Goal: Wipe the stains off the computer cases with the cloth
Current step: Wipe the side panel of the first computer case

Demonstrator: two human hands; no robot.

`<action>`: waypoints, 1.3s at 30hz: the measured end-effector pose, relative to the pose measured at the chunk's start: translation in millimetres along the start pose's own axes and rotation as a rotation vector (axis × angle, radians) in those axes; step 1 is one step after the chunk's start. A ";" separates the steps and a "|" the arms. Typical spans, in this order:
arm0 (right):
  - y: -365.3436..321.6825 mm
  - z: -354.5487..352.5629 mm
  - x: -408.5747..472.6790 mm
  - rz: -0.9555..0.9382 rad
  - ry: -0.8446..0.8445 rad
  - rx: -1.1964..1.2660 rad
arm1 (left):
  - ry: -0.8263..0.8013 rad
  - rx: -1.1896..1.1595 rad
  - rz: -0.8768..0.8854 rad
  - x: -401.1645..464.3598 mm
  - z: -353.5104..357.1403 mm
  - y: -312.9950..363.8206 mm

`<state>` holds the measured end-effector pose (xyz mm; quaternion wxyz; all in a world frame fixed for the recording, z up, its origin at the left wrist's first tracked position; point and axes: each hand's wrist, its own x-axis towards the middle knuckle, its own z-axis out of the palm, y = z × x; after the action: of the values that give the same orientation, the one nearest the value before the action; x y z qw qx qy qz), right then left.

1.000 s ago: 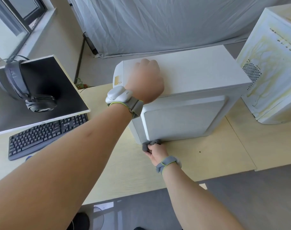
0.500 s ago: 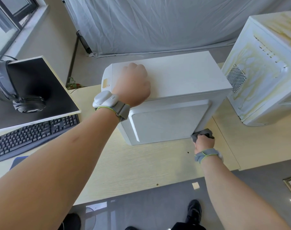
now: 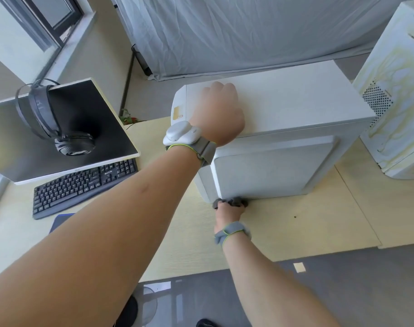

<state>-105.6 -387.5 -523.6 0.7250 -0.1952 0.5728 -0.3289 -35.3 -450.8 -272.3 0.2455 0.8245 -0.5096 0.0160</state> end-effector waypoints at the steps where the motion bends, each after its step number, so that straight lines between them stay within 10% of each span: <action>1: 11.0 7.2 -5.3 0.078 -0.059 -0.037 | 0.004 -0.003 0.004 0.1 -0.2 -1.0; 12: -48.5 6.9 -38.8 0.333 -0.106 0.228 | 0.011 -0.041 0.023 1.8 -0.5 -1.8; 20: -203.3 -36.4 -101.6 -0.430 -0.144 0.249 | -0.016 -0.019 -0.002 -1.3 -2.6 0.7; 30: -258.3 -4.6 -105.5 -1.530 -0.183 -1.324 | -0.045 -0.198 -0.130 -0.1 -13.0 4.7; 39: -351.1 -38.1 -67.7 -1.400 -0.133 -1.756 | 0.014 -0.335 -0.192 -1.8 -12.6 10.6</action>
<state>-239.7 -585.0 -254.6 0.0212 -0.9339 0.3304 -0.1352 -42.3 -447.8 -257.6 0.3834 0.8166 -0.4226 -0.0870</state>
